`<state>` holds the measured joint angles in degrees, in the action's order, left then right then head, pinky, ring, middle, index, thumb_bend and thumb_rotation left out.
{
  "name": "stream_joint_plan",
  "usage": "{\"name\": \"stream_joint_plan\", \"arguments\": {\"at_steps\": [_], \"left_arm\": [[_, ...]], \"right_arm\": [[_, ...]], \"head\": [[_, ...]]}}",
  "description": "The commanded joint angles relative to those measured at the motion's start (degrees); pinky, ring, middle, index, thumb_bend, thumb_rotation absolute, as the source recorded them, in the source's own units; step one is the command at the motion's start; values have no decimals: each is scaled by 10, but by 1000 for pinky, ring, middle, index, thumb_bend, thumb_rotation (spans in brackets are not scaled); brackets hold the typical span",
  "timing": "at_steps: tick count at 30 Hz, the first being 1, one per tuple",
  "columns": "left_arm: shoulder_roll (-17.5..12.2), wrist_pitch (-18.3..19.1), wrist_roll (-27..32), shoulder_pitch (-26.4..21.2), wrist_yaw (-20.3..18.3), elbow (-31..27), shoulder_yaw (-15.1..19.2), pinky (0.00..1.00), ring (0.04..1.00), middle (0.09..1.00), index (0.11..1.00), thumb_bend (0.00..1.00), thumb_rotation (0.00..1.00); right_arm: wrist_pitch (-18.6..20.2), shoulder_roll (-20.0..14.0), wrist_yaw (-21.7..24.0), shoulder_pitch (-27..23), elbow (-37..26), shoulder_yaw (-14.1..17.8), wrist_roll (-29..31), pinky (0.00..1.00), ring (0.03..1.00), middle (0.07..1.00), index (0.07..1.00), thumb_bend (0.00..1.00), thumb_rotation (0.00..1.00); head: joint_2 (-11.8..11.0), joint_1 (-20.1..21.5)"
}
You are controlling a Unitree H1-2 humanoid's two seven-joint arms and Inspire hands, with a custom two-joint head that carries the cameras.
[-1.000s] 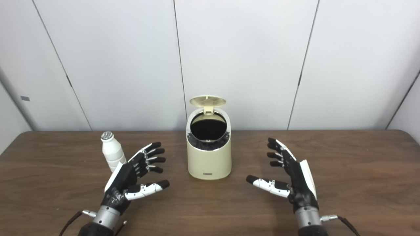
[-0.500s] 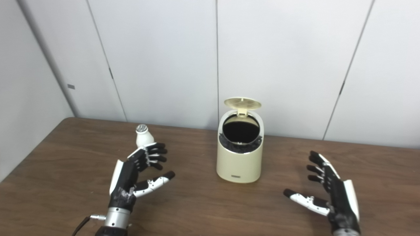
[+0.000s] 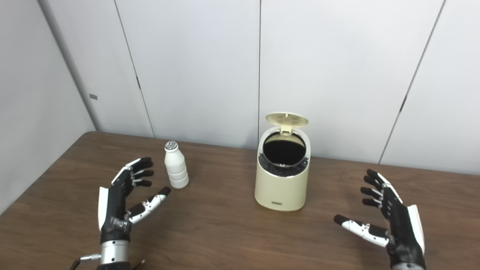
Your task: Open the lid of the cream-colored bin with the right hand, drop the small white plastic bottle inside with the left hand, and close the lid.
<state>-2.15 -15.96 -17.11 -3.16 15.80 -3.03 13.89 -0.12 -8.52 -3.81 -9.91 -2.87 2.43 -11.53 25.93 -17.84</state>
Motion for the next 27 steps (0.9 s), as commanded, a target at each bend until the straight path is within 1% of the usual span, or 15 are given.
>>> {"name": "stream_joint_plan", "arguments": {"at_steps": [1,3,5,8,11,16,19,23,25,27], "left_arm": [[-12,3,-12,-16,13,-17,2,593,717,769,768,670,23],[-17,13,-10,-21,11,-13,3,635,763,805,799,686,58],[-21,23,-8,-25,10,-11,3,676,800,840,835,705,67],[-34,28,-5,-35,3,-1,-1,716,833,880,894,716,71],[-47,39,-1,-48,-4,13,-6,744,847,899,924,736,77],[-64,53,6,-69,-14,38,-15,758,865,913,945,751,67],[-75,61,-5,-82,-10,58,-21,789,856,893,938,750,97],[-85,55,2,-103,-13,94,-30,793,863,884,923,754,106],[-87,55,2,-112,-13,105,-34,767,850,874,915,762,107],[-89,53,1,-121,-12,116,-37,776,841,860,906,766,103]], "right_arm": [[-5,-3,2,-12,-25,1,2,676,765,835,844,736,0],[-5,-4,2,-12,-27,1,3,679,772,835,843,740,0],[-7,-4,3,-11,-28,0,1,672,767,834,841,740,0],[2,-3,4,-10,-36,0,0,676,772,837,844,736,0],[6,-3,6,-10,-40,0,0,677,775,835,842,735,0],[8,-4,8,-10,-42,0,-2,676,775,837,842,735,0],[7,-4,7,-10,-43,-1,-6,660,764,831,838,742,0],[8,-5,9,-9,-45,0,-4,664,767,832,838,742,0],[6,-5,9,-8,-46,-1,-5,656,762,828,832,745,0],[9,-5,10,-7,-50,-1,-5,658,765,828,834,741,0]], "head": [[1,-1],[1,-1],[1,-1],[2,0],[2,-1],[1,1],[1,1],[2,4],[2,4],[3,5]]}}
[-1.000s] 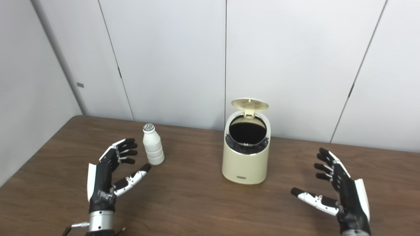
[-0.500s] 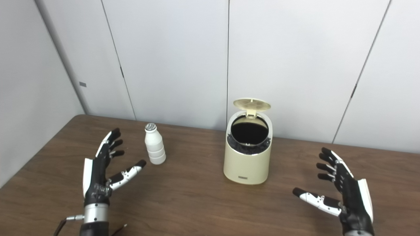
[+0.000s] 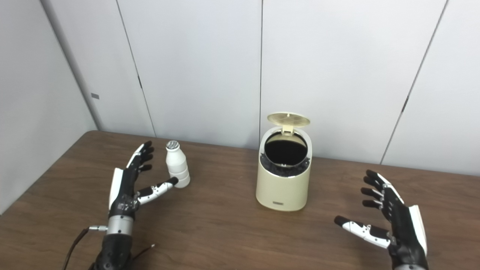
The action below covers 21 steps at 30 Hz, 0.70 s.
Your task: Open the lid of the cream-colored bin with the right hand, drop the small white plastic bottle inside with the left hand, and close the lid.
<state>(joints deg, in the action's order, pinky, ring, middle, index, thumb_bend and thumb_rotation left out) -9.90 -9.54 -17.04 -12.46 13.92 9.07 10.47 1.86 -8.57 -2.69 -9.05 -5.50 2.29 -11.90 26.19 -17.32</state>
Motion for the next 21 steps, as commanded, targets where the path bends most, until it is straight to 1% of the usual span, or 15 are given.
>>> {"name": "stream_joint_plan", "arguments": {"at_steps": [1,2,5,8,12,15,18,21], "left_arm": [[-12,-13,2,-33,6,2,-4,774,838,858,904,766,98],[-12,-12,1,-39,7,8,-6,760,833,854,900,771,101],[-14,-15,-3,-50,12,26,-9,780,824,836,886,776,94],[-15,-19,-4,-59,17,46,-11,770,810,822,875,778,86],[-17,-15,-7,-70,24,71,-14,770,799,813,865,778,80],[-20,-24,-15,-77,36,97,-20,775,794,807,856,779,80],[-21,-25,-14,-81,41,112,-23,784,801,808,854,779,95],[-21,-30,-11,-83,45,122,-25,806,814,813,854,774,81]], "right_arm": [[-11,-5,-1,-14,-25,1,-1,659,764,828,834,740,0],[-7,-2,-1,-14,-28,2,1,659,763,829,834,739,0],[-1,0,-2,-12,-35,1,-1,658,765,828,833,740,0],[3,0,-1,-12,-41,-1,-5,653,763,827,833,731,0],[7,2,-1,-12,-44,0,-2,656,761,830,833,731,0],[8,3,-1,-12,-45,-1,-2,655,758,830,835,729,0],[13,4,1,-12,-45,-2,-1,669,770,834,839,729,0],[15,6,-1,-12,-45,-3,-3,676,775,837,843,731,0]], "head": [[1,1],[1,1],[1,4],[2,6],[3,7],[4,8],[4,8],[5,9]]}}
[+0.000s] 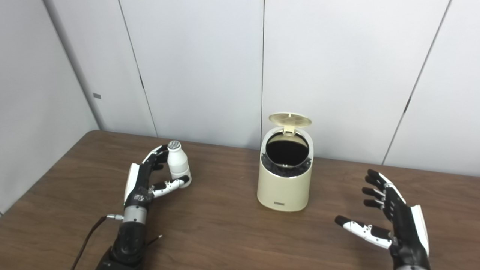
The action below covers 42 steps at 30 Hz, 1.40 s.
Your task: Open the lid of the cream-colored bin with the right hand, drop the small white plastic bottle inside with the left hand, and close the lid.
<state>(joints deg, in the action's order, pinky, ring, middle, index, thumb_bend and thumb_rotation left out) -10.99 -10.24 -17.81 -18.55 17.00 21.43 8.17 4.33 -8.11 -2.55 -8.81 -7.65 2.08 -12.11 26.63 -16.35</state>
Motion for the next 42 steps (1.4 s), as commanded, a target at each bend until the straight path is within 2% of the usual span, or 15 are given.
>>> {"name": "stream_joint_plan", "arguments": {"at_steps": [1,17,19,26,29,30,31,33,37,42], "left_arm": [[-11,-24,-6,-23,18,2,-3,797,810,808,848,775,88],[-14,-29,2,-24,24,22,-9,695,745,770,807,758,59],[-14,-34,4,-24,23,24,-9,631,707,751,792,751,33],[-12,-43,18,-28,23,39,-6,537,626,691,734,756,1],[-13,-48,12,-30,29,48,-8,458,538,601,647,753,0],[-15,-54,5,-31,33,54,-10,415,497,535,587,639,0],[-16,-58,0,-32,37,59,-12,378,459,499,555,581,0],[-19,-63,-7,-34,41,66,-15,333,419,477,538,522,0],[-23,-63,-9,-35,44,73,-21,292,398,468,536,501,0],[-25,-57,-13,-35,49,78,-26,291,400,466,525,501,0]], "right_arm": [[-13,1,-4,-15,-22,-1,-2,676,771,836,838,733,0],[-16,2,-6,-15,-20,-1,-2,672,761,831,833,736,0],[-13,2,-6,-15,-20,0,-2,680,764,833,836,735,0],[-14,3,-7,-15,-21,1,-1,668,761,830,832,735,0],[-11,3,-6,-15,-22,1,0,667,762,833,836,733,0],[-11,3,-6,-16,-21,2,-1,665,761,832,834,736,0],[-11,3,-7,-16,-21,2,-2,662,759,831,833,738,2],[-11,4,-7,-16,-22,2,-1,659,757,831,831,738,3],[-11,4,-6,-16,-22,2,0,664,759,834,832,736,2],[-14,3,-6,-15,-21,2,0,675,764,835,834,734,0]], "head": [[0,0],[4,2],[5,2],[7,3],[7,3],[7,3],[7,3],[8,3],[9,3],[9,5]]}}
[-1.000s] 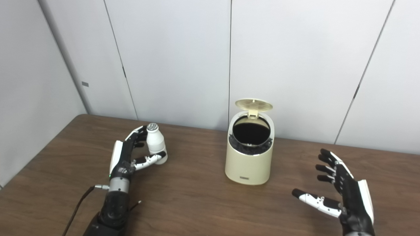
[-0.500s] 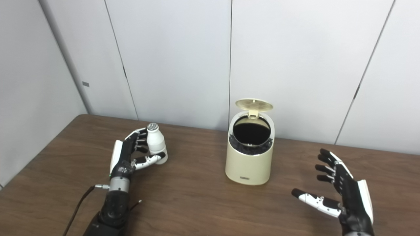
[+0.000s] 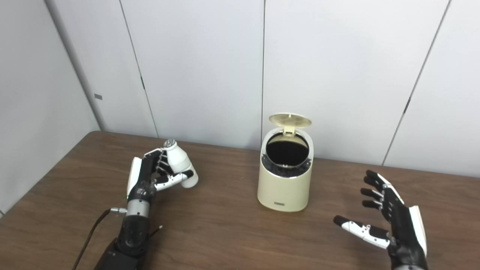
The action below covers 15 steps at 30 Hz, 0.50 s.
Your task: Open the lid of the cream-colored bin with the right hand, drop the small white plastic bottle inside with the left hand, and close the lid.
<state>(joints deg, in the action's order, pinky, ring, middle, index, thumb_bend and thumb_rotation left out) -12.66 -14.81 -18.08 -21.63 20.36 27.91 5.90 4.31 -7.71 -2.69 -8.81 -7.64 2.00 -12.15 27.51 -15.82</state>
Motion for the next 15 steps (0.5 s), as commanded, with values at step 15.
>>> {"name": "stream_joint_plan", "arguments": {"at_steps": [15], "left_arm": [[2,-27,-17,4,6,-70,-28,322,413,470,523,503,0]], "right_arm": [[-30,3,-10,-16,-5,-3,-7,667,764,835,836,727,14]], "head": [[-14,27]]}}
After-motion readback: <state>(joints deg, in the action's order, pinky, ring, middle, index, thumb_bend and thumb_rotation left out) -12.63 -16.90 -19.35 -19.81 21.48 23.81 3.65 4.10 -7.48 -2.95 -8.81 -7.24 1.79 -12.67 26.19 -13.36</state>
